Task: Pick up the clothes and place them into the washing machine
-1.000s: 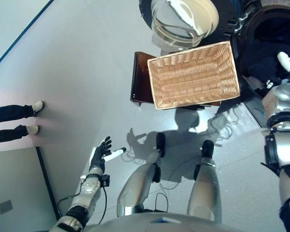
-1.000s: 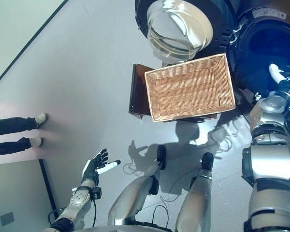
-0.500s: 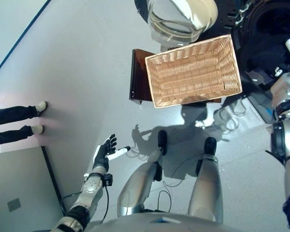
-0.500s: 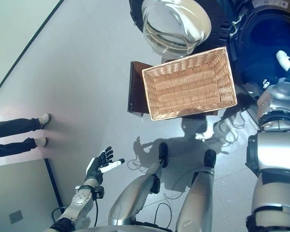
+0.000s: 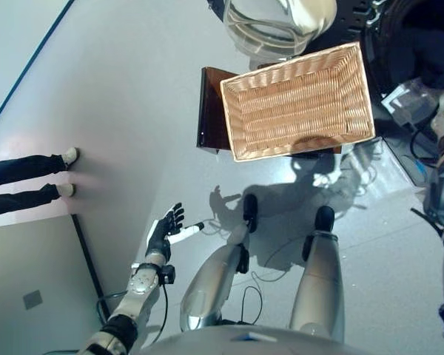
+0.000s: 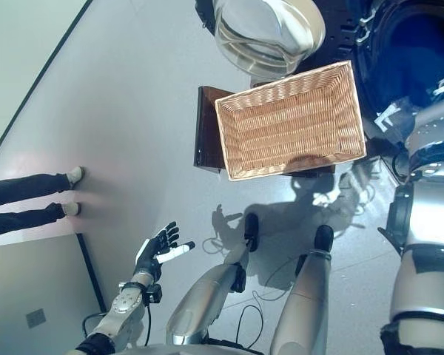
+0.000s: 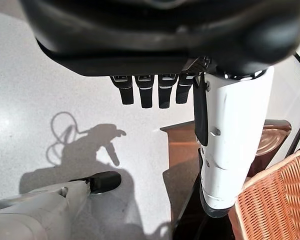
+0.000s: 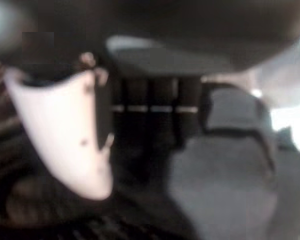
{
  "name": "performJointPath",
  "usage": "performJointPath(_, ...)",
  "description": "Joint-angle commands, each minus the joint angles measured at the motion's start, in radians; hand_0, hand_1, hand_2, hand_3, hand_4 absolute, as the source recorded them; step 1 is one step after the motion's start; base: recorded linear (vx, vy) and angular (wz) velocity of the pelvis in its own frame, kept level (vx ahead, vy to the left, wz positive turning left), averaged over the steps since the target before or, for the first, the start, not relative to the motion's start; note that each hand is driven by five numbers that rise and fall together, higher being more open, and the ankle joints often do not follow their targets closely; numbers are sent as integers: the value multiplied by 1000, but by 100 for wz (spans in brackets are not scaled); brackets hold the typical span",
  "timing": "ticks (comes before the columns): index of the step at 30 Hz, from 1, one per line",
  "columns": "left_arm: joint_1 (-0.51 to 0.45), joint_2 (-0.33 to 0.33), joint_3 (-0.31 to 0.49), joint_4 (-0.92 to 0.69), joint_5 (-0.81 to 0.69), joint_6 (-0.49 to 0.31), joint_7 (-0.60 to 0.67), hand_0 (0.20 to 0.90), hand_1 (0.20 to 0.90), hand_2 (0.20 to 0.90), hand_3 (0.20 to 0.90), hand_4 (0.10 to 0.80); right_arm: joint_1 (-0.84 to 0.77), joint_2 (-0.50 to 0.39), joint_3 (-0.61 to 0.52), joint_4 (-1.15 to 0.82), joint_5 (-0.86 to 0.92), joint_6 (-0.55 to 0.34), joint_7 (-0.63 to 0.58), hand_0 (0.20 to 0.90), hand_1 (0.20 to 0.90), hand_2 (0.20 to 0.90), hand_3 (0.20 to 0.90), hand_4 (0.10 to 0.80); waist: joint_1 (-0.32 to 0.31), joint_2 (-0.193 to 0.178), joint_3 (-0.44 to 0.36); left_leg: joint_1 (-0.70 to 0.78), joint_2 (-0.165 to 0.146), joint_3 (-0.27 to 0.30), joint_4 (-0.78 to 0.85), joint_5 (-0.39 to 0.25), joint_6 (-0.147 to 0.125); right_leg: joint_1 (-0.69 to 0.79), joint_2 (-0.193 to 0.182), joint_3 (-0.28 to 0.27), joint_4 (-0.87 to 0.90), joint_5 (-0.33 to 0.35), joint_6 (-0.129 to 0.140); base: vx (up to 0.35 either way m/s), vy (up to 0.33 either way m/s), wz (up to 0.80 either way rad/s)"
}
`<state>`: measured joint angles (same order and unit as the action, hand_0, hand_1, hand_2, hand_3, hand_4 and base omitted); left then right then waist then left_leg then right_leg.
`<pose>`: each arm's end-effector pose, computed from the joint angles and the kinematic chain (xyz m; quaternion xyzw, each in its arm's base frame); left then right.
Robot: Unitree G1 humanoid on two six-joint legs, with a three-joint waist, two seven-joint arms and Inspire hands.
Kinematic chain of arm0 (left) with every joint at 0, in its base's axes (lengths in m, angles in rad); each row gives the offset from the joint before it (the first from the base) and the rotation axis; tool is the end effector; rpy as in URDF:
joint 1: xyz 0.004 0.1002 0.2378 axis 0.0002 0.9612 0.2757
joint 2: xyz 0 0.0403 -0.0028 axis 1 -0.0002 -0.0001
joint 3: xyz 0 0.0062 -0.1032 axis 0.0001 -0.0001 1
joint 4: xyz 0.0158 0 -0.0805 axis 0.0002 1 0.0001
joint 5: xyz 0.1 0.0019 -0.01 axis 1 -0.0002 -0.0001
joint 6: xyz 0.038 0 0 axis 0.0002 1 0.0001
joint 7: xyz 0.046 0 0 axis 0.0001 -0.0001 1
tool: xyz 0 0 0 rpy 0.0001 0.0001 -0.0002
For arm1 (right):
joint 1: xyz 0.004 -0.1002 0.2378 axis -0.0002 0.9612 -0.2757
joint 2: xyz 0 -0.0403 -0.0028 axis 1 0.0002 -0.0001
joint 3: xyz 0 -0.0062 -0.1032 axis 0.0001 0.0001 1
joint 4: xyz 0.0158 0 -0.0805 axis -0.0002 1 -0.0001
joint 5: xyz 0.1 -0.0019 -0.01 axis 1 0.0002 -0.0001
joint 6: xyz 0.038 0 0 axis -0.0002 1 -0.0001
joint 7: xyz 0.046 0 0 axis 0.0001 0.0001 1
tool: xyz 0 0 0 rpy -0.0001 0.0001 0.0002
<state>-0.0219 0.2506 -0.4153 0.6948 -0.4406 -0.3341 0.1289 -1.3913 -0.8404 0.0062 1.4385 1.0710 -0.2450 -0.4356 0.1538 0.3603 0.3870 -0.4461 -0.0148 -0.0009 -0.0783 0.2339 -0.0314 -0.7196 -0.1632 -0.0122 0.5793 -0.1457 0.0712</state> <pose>0.1582 0.1651 -0.0620 -0.0137 0.2116 -0.0061 0.9772 0.3190 -0.3438 0.2856 0.3472 -0.1911 -0.4498 0.8004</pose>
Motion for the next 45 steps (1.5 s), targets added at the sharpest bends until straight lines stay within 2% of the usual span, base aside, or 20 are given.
performJointPath(1, -17, 28, -32, -22, -53, -37, 9, 900, 900, 900, 900, 800, -207, -202, 173, -156, 39, -170, 22, 200, 200, 200, 200, 300, -5, 101, -14, -18, 3, 32, -9, -27, -91, 82, 72, -18, -216, 56, -8, 4, -6, 11)
performJointPath(5, -19, 27, -40, -24, -58, -36, 14, 900, 900, 900, 900, 800, -257, -209, 184, -177, 72, -200, 1, 200, 200, 200, 200, 300, -1, 112, -16, -29, 3, 33, -9, -19, -94, 62, 74, -19, -201, 57, -10, 11, 7, 6)
performJointPath(13, -10, 22, -40, -36, -69, -42, 34, 900, 900, 900, 900, 800, -298, -267, 142, -289, 136, -357, -83, 200, 200, 200, 200, 300, -8, 126, -31, -37, -10, 19, -9, -24, -96, 55, 69, -19, -183, 34, -14, 17, 16, 5)
performJointPath(28, 11, 19, -34, -35, -67, -50, 45, 900, 900, 900, 900, 800, -236, -282, 58, -352, 142, -439, -154, 200, 200, 200, 200, 300, -27, 144, -37, -38, -17, 19, -9, -17, -94, 66, 73, -19, -195, 37, -24, 3, 1, 0)
performJointPath(32, 16, 19, -31, -34, -67, -48, 46, 900, 900, 900, 900, 800, -223, -292, 45, -357, 119, -436, -179, 200, 200, 200, 200, 300, -30, 143, -41, -35, -17, 19, -9, -16, -94, 72, 74, -21, -200, 37, -25, 0, 0, 0)
performJointPath(33, 18, 19, -32, -33, -65, -48, 45, 900, 900, 900, 900, 800, -216, -295, 48, -355, 98, -423, -192, 222, 222, 222, 222, 316, -32, 138, -41, -31, -19, 19, -9, -22, -95, 79, 72, -21, -201, 29, -24, -28, 7, -4)
performJointPath(34, 18, 19, -32, -34, -65, -48, 45, 900, 900, 900, 900, 800, -217, -295, 48, -356, 96, -421, -194, 315, 315, 315, 315, 382, -32, 140, -40, -34, -17, 20, -9, -16, -94, 76, 74, -22, -202, 37, -25, -6, 9, -5)
performJointPath(35, 18, 22, -32, -32, -61, -47, 45, 900, 900, 900, 900, 800, -216, -302, 58, -329, 74, -395, -209, 900, 900, 900, 900, 800, -33, 137, -40, -34, -17, 18, -9, -15, -94, 77, 75, -23, -206, 43, -25, -25, 15, -5)
performJointPath(39, 20, 22, -30, -37, -57, -49, 44, 900, 900, 900, 900, 800, -227, -308, 96, -290, 47, -335, -202, 900, 900, 900, 900, 800, -35, 131, -38, -25, -20, 25, -9, -24, -93, 87, 73, -17, -213, 38, -22, 6, 12, -4)
performJointPath(45, 21, 25, -25, -35, -55, -44, 46, 900, 900, 900, 900, 800, -248, -311, 124, -239, 64, -308, -190, 900, 900, 900, 900, 800, -34, 129, -42, -19, -22, 25, -9, -25, -91, 97, 70, -17, -213, 36, -24, 14, 4, 0)
